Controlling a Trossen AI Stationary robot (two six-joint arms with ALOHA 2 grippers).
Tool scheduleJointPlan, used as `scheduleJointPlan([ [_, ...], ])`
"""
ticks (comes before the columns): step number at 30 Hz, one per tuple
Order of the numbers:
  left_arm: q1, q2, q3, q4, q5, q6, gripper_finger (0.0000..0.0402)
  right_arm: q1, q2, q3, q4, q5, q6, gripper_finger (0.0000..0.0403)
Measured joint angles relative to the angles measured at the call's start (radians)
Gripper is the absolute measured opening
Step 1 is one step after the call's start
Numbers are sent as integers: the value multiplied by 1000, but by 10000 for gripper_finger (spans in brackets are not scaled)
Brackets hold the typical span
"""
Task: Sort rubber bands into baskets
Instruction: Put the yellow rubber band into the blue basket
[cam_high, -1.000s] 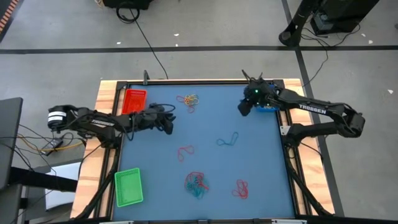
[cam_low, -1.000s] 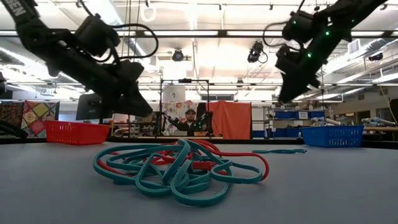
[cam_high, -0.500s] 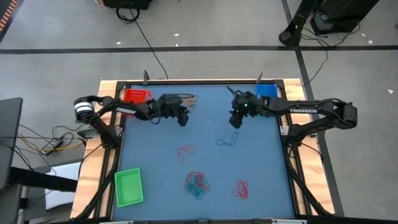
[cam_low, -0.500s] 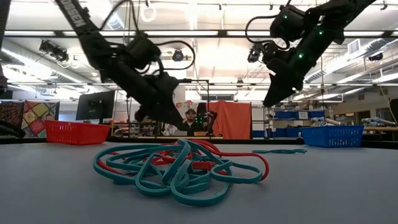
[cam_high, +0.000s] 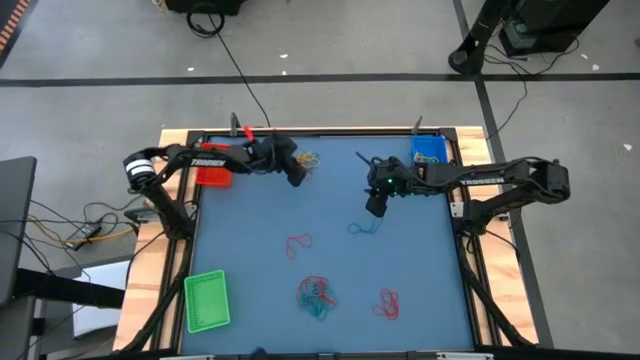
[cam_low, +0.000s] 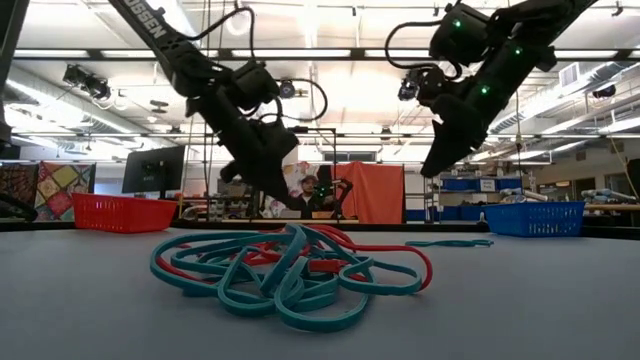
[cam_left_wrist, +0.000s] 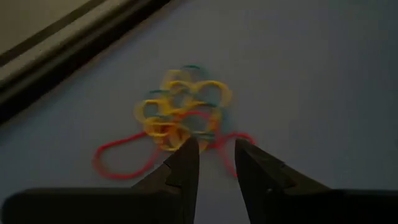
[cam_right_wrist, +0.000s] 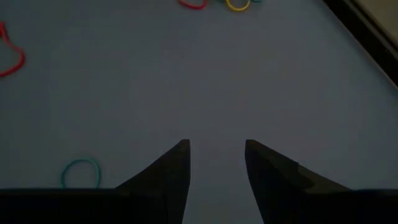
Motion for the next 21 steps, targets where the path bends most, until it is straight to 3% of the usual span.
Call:
scheduleJointPlan([
  [7,32,93,72,-71,39,-155,90,3,22,0,-8,0,16,164],
  [15,23,165,97,-71,75,-195,90,30,38,0,-43,5,45,164],
  [21,23,168,97,-68,-18,-197,90,37,40,0,-38,8,46,164],
])
